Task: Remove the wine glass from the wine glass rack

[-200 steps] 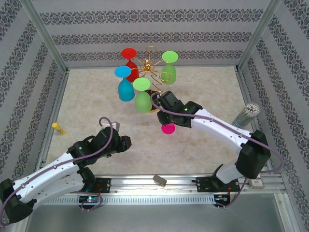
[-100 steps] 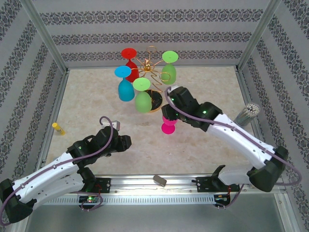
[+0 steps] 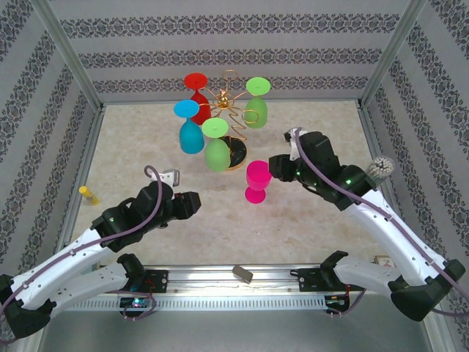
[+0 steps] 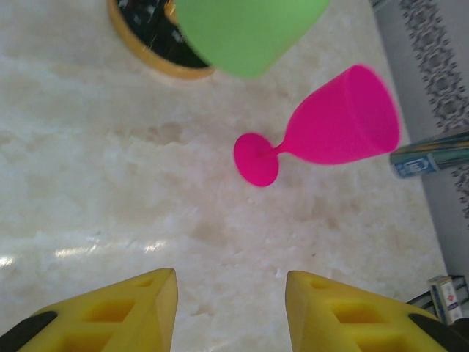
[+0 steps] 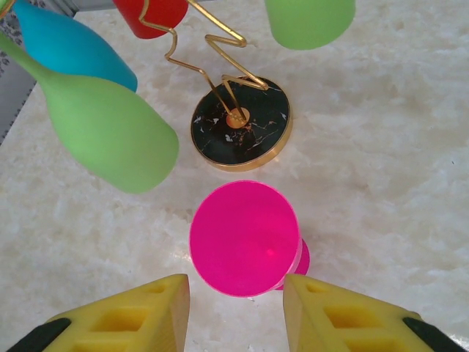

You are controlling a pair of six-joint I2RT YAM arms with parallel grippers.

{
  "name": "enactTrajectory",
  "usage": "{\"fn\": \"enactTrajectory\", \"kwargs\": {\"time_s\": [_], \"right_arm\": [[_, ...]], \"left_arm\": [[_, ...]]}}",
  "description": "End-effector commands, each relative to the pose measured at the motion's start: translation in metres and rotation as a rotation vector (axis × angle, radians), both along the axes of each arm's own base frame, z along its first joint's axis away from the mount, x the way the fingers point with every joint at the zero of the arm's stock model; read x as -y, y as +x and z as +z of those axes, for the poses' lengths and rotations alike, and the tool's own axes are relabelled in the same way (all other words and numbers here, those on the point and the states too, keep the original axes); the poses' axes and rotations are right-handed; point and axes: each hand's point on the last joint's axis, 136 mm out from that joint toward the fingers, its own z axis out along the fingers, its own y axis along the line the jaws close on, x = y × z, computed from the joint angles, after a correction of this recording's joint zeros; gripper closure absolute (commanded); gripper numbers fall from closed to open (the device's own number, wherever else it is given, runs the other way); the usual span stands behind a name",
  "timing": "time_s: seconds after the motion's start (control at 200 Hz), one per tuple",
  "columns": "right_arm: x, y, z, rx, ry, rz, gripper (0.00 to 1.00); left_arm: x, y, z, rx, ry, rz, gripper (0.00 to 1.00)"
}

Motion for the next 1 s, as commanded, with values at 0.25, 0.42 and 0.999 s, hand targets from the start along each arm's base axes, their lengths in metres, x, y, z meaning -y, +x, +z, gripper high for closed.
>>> {"fn": "enactTrajectory", "kwargs": {"time_s": [0.25, 0.42, 0.999], "right_arm": [[-0.009, -0.003, 0.005, -0.037, 0.113, 0.03, 0.59], [-0.008, -0.006, 0.012, -0.033, 0.138, 0.026, 0.56], [-0.045, -0.018, 0.039, -0.053, 0.363, 0.135, 0.45]], "left_arm": [[0.014, 0.032, 0.077, 0.16, -0.111, -0.037, 0.54], [0.003, 0.054, 0.091, 0.134, -0.319, -0.021, 0.54], [-0.016, 0.082, 0.112, 0.159, -0.352, 0.008, 0.5]]}}
